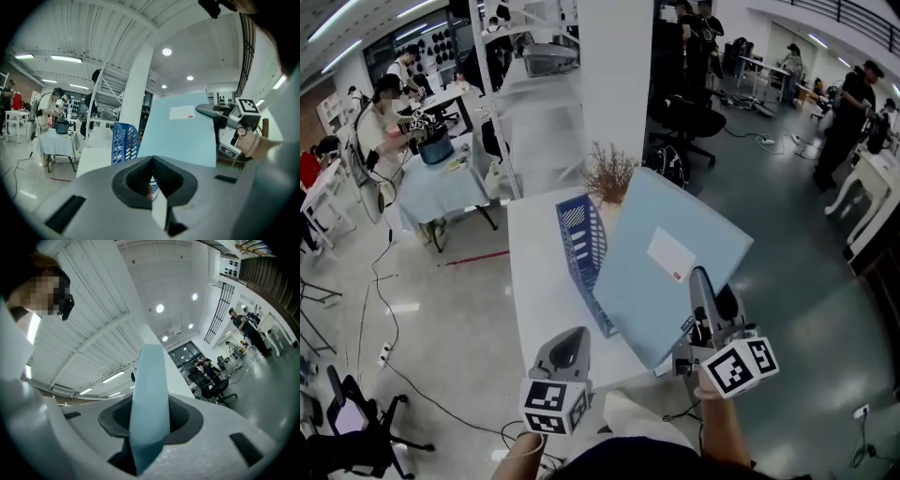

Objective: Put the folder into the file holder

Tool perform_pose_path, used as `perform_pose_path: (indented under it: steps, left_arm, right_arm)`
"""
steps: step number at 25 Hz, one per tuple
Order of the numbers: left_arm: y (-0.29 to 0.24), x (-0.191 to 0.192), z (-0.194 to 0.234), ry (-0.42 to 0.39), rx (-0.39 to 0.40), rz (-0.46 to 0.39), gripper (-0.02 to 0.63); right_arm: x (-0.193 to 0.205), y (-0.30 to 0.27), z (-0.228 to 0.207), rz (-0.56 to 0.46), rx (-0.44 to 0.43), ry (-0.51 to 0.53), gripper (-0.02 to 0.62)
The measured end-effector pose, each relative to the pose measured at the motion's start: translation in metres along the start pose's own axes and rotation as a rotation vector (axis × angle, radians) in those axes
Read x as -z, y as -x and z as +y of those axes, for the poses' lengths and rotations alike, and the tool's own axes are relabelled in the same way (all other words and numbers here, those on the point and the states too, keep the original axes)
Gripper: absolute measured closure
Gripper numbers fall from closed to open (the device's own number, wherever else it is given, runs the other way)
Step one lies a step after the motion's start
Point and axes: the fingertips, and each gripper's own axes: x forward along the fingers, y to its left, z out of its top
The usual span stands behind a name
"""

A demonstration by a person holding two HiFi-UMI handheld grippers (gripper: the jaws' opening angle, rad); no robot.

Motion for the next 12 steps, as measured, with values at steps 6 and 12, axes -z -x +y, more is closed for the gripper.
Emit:
perform_pose_path:
  steps: [6,12]
  left_arm:
    - [-0.013,-0.003,0.009,0.006,-0.012,-0.003,0.601]
    - [-0.025,-0.006,0.016,0.013,-0.027,-0.001,0.601]
  right_arm:
    - [0.009,-0.018,0.005,0.006,-0.027,0.012,0.453]
    - [0.014,-0.039,0.012,0.007,-0.062,0.066,0.453]
